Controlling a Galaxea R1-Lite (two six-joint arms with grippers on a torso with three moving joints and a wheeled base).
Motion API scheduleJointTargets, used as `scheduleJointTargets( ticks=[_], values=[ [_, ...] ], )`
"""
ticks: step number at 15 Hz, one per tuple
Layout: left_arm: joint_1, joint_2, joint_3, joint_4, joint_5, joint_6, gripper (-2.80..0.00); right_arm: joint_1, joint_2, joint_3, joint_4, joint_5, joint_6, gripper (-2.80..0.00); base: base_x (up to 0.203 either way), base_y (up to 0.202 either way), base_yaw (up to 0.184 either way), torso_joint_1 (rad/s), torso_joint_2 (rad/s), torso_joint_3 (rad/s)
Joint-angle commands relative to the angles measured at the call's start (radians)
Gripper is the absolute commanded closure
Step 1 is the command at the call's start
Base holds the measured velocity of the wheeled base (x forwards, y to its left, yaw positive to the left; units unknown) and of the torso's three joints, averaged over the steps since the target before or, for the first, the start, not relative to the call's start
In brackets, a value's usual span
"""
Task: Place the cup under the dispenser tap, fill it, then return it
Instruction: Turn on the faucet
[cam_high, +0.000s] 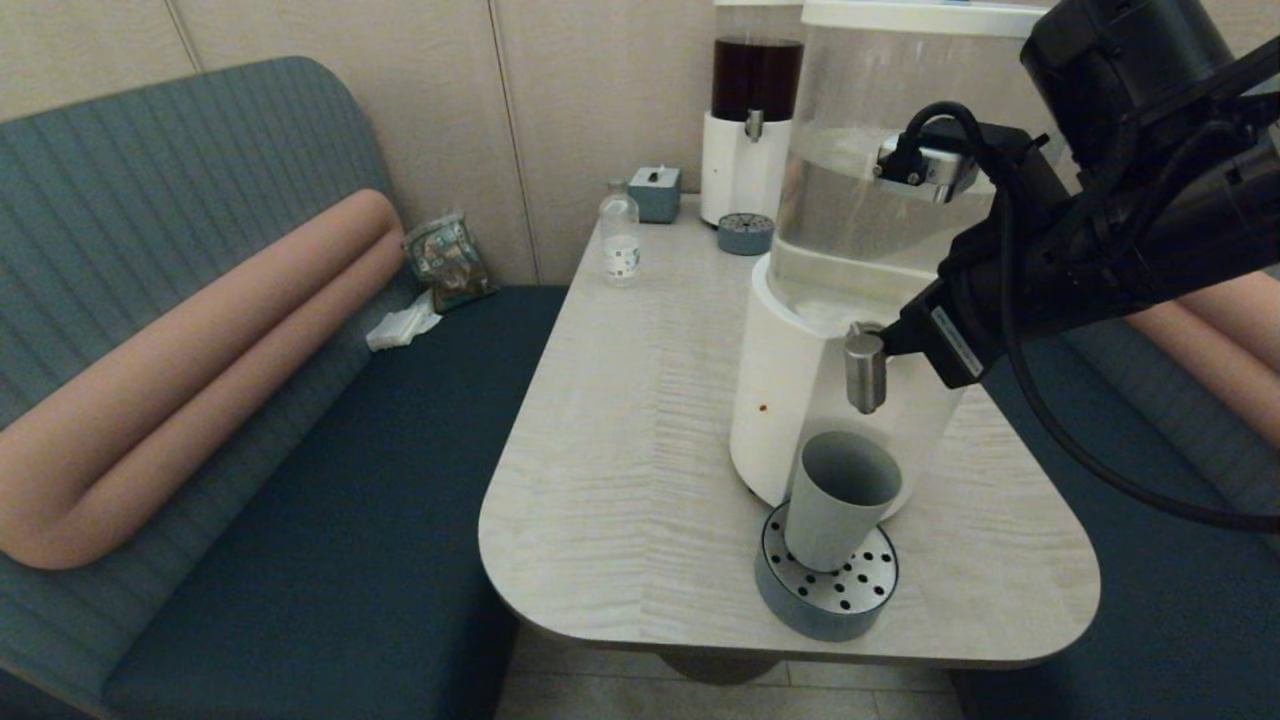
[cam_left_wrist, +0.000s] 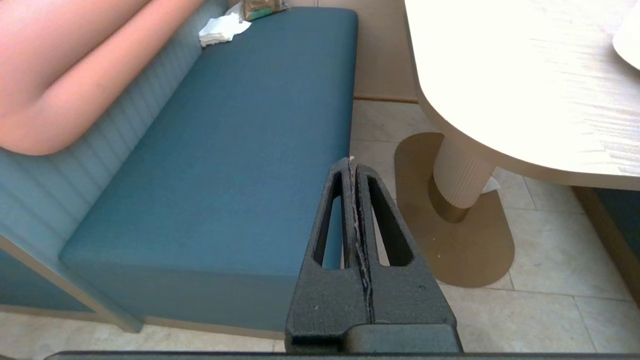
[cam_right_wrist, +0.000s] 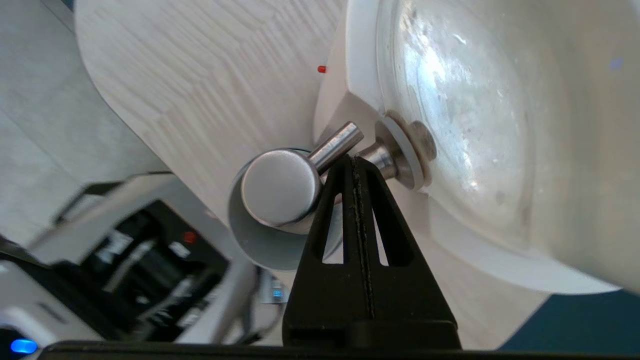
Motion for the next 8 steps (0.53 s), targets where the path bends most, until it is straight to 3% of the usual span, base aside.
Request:
scheduleJointTargets(
  ticks=[1, 8],
  values=[
    [0.001, 0.000, 0.000, 0.001, 0.000, -0.001, 0.00, -0.003, 0.001, 0.002, -0.016, -0.005, -0.025, 0.00, 0.000, 0.000, 0.000, 0.000, 0.00, 0.000],
    [0.001, 0.002, 0.000, 0.001, 0.000, -0.001, 0.00, -0.003, 0.008, -0.003, -0.046, -0.009, -0.100, 0.00, 0.000, 0.000, 0.000, 0.000, 0.00, 0.000]
  ],
)
